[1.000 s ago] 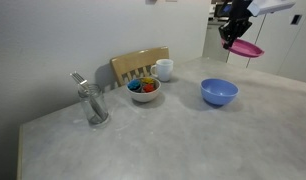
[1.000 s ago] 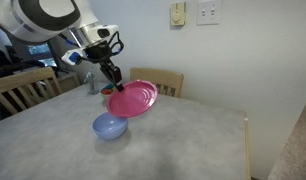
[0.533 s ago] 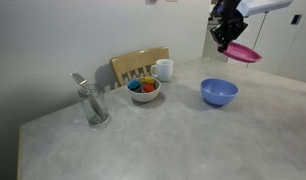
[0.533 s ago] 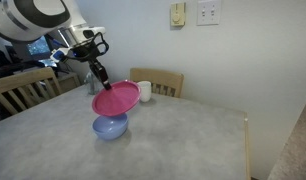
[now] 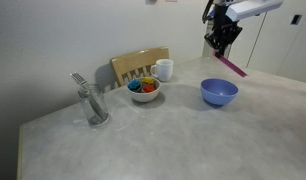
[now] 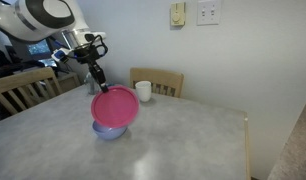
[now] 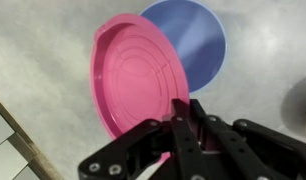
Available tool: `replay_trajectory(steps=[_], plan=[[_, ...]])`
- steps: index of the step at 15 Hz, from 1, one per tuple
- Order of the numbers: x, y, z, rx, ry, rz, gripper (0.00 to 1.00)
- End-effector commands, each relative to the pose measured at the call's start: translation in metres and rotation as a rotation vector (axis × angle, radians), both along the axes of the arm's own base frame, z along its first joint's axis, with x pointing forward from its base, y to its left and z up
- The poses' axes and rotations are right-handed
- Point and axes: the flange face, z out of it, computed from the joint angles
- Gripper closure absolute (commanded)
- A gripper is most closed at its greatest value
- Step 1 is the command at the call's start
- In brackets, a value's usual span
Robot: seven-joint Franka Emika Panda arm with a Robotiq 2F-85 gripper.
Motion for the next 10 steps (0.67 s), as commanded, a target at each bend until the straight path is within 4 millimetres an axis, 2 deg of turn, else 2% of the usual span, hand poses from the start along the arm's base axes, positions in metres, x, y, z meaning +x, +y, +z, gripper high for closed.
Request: replay_trajectory(steps=[1,6,10], plan=[[0.025,0.028,-0.022,-0.037,0.076,0.017,0.97],[0.041,0.067,-0.037,-0.05,0.135,0.062,0.97],[0.048,0.085,-0.04,-0.066,0.147,0.078,0.97]])
